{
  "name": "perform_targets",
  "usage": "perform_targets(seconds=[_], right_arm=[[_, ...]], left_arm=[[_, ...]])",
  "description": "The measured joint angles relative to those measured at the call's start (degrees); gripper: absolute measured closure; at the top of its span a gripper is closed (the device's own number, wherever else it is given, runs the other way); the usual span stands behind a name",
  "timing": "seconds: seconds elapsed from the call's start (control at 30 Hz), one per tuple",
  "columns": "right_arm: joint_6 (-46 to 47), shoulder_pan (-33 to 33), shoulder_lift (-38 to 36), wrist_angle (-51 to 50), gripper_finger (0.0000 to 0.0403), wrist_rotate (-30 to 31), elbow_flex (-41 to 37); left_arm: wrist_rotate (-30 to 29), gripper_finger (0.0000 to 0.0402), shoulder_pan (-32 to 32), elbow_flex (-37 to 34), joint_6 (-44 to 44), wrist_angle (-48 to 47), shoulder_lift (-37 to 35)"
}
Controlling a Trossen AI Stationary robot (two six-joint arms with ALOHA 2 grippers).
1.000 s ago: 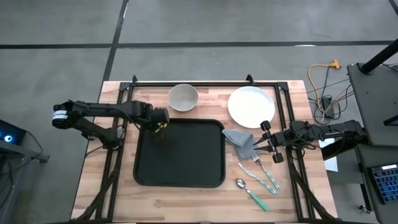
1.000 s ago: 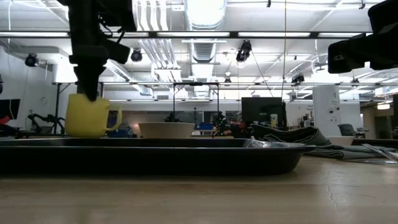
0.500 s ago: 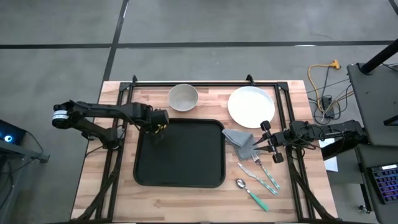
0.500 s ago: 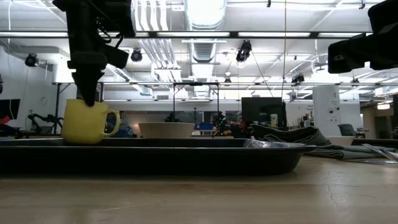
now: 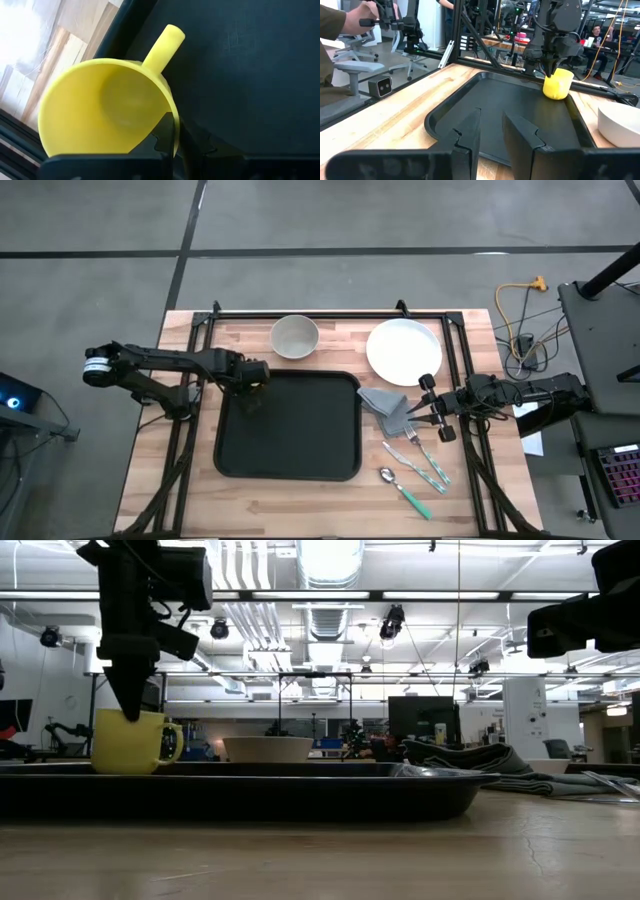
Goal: Set up tray
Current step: Put the yellow mug on the top left of the black serving tray
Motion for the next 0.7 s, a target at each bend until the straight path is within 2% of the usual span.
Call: perform_targets(seconds=[0.53, 0.7], right_arm=[[0.00, 0.02, 0.00, 0.00, 0.0335, -0.01, 0.00], [0.00, 0.00, -0.02, 0.00, 0.0335, 0.00, 0.00]], left_arm=[[-0.13, 0.0397, 0.04, 0.23, 1.46, 0.52, 0.11], [-0.13, 0.0376, 0.04, 0.23, 1.55, 0.56, 0.13]])
